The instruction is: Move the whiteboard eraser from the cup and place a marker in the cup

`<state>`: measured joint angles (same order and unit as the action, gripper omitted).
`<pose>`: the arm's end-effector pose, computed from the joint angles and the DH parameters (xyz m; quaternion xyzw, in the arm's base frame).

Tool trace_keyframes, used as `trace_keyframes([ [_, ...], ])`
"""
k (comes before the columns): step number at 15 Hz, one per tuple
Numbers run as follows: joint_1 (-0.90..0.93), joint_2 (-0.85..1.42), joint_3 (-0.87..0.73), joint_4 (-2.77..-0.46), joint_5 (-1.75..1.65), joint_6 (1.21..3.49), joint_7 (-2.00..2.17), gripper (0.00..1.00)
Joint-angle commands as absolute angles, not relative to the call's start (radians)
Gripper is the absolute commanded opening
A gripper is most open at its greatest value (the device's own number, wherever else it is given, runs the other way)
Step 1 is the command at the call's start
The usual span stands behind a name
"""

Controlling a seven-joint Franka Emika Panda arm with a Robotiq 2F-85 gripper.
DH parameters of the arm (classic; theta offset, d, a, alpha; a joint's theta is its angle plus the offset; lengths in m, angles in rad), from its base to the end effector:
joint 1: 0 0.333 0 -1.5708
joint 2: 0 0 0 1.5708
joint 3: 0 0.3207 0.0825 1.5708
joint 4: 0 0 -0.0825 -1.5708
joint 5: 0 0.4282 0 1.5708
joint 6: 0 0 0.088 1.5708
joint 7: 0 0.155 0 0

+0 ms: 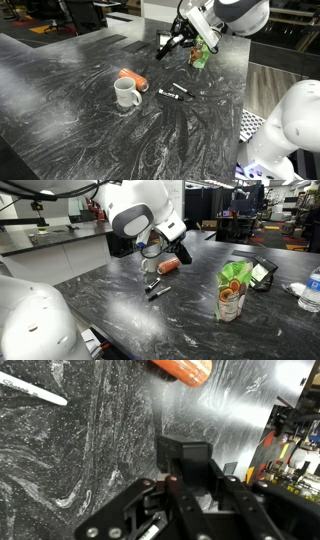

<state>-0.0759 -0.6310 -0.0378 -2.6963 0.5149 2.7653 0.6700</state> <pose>0.4550 -0.0634 0.4449 -0.7656 0.5228 -0.2665 0.2637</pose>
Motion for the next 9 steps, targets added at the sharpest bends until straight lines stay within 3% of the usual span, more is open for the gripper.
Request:
trace_keyframes([
  [1, -0.04, -0.605, -0.118, -2.755, 0.606, 2.857, 0.619, 0.07],
  [4, -0.039, -0.569, -0.14, -2.756, 0.65, 2.848, 0.602, 0.07],
  [5, -0.044, -0.555, -0.14, -2.75, 0.651, 2.821, 0.604, 0.53],
  [6, -0.055, -0.545, -0.124, -2.749, 0.648, 2.817, 0.616, 0.54],
  [9, -0.083, -0.54, -0.065, -2.751, 0.614, 2.823, 0.654, 0.75],
])
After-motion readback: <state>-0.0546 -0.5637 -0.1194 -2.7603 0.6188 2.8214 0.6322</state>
